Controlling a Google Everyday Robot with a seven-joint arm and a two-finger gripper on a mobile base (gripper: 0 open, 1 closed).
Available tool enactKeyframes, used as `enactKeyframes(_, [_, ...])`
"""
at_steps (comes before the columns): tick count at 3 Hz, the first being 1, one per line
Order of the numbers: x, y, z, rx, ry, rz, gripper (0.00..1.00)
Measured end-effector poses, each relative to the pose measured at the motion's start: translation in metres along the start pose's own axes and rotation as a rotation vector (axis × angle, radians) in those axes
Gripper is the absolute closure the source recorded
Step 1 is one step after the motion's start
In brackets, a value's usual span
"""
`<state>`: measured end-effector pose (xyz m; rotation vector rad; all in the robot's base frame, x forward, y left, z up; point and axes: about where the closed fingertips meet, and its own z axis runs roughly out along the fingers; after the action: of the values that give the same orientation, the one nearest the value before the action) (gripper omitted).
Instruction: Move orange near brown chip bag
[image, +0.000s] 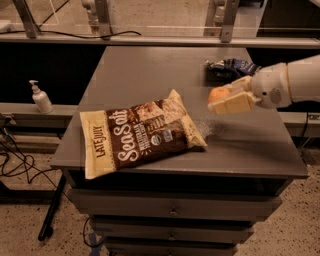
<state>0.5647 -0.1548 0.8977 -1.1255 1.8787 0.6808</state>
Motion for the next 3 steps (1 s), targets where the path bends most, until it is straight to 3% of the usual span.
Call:
enactKeyframes(1, [0.030,0.018,0.001,-0.078,-0.034,0.006,1.00])
enactKeyframes(2, [0.040,0.035,0.007,-0.153,-0.071,-0.018,1.00])
enactKeyframes(3, [0.041,0.048,0.016,-0.198,-0.082,-0.099,1.00])
